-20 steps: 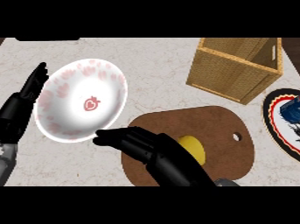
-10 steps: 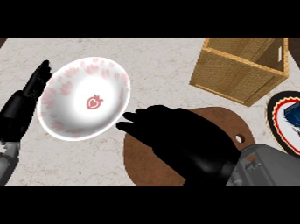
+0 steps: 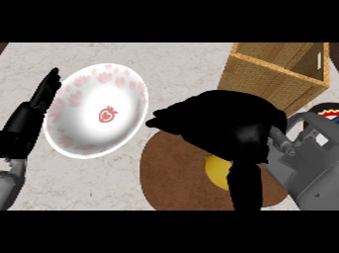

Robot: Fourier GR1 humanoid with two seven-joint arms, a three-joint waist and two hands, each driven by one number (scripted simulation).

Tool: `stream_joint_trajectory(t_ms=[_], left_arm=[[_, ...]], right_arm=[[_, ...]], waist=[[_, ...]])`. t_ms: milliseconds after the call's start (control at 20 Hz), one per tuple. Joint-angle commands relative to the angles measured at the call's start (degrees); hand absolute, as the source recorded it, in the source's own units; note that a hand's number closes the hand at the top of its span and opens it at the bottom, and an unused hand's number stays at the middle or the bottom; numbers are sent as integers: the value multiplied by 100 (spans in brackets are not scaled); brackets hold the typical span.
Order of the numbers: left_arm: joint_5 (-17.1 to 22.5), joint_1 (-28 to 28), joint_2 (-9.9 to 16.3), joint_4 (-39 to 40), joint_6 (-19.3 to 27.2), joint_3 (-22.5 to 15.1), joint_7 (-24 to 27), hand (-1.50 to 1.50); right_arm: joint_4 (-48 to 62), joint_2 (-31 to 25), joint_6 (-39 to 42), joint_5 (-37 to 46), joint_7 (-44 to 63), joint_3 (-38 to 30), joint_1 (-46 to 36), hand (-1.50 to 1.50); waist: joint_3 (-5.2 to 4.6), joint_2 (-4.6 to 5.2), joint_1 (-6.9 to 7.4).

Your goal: Pick the lemon from the cutting board and place it in the basket

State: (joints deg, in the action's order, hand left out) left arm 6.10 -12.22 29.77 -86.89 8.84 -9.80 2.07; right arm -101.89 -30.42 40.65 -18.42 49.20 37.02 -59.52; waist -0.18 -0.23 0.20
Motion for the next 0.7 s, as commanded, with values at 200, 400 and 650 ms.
stream_joint_trajectory(t_ms=[200, 400, 650], left_arm=[[-125, 18, -130, -74, -83, 140, -74, 0], [-131, 129, -108, 15, -264, 229, 124, 0], [-68, 136, -100, 172, -458, 437, 287, 0]], right_arm=[[149, 121, 557, 204, 405, 255, 251, -150], [371, 195, 757, 657, 104, 484, 367, -150], [842, 287, 1072, 899, 16, 578, 445, -150]], waist=[[15, 14, -7], [15, 28, 23], [13, 31, 27]])
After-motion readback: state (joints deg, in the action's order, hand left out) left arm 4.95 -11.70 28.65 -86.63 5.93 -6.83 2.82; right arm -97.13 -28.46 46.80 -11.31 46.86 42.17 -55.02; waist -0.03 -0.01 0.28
